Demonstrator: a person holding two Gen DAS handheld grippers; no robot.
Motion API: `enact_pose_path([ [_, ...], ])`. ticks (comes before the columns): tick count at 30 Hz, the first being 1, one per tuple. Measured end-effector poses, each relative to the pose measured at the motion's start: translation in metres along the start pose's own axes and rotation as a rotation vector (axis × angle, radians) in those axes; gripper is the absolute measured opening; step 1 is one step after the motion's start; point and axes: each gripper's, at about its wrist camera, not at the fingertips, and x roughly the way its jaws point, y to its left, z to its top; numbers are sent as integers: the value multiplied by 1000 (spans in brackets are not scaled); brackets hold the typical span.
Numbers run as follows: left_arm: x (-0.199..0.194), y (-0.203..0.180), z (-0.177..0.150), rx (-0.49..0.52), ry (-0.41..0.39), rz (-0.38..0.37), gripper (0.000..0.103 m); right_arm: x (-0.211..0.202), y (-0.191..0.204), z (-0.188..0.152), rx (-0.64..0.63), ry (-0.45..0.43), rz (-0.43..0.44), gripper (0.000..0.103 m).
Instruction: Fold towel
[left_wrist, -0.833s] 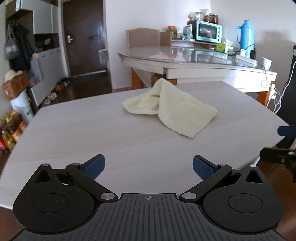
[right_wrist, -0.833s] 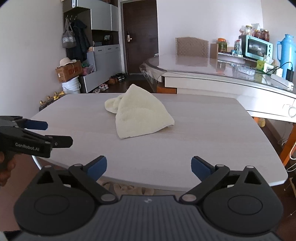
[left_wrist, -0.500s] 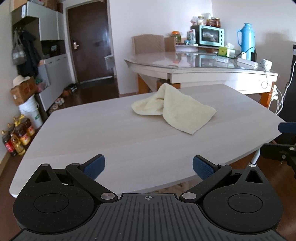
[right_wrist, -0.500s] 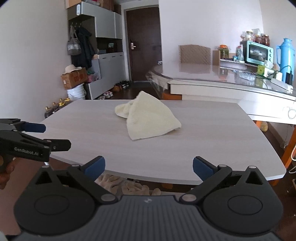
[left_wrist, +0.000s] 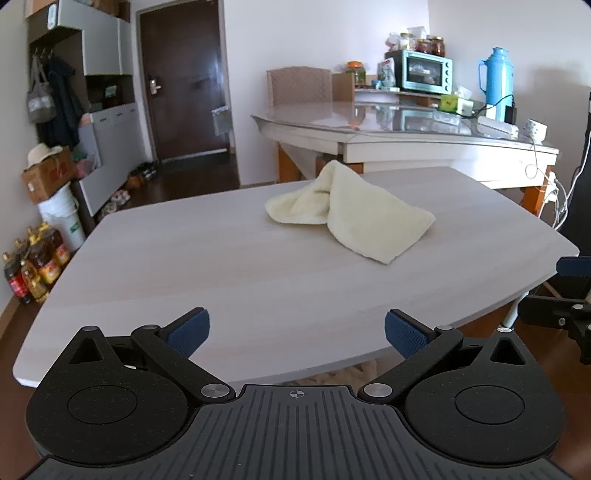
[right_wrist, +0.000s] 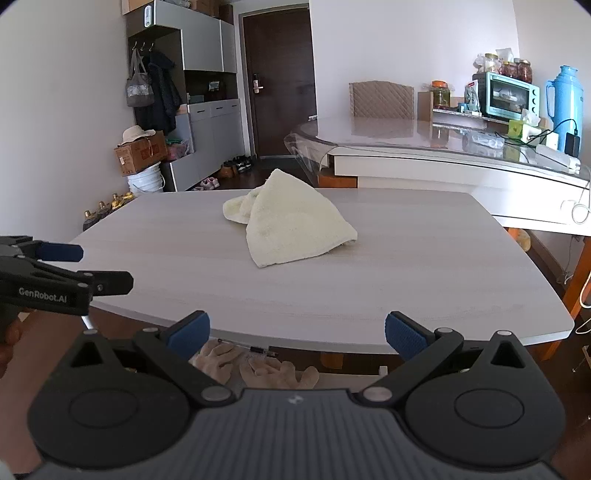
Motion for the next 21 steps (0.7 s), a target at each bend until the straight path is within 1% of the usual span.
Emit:
enact_pose_path([
  [9,2,1,-1,-6,3,-4,103,-1,-1,-1,0,4,4,102],
  [17,-1,-6,-2,-6,1,-2,103,-2,-1,1,-1,2,6,102],
  [19,3,3,1,-6,2,-6,103,-2,-2,2,-1,4,7,102],
  [21,3,4,1,-9,0,-6,103,-2,-1,2,-4,5,5,102],
])
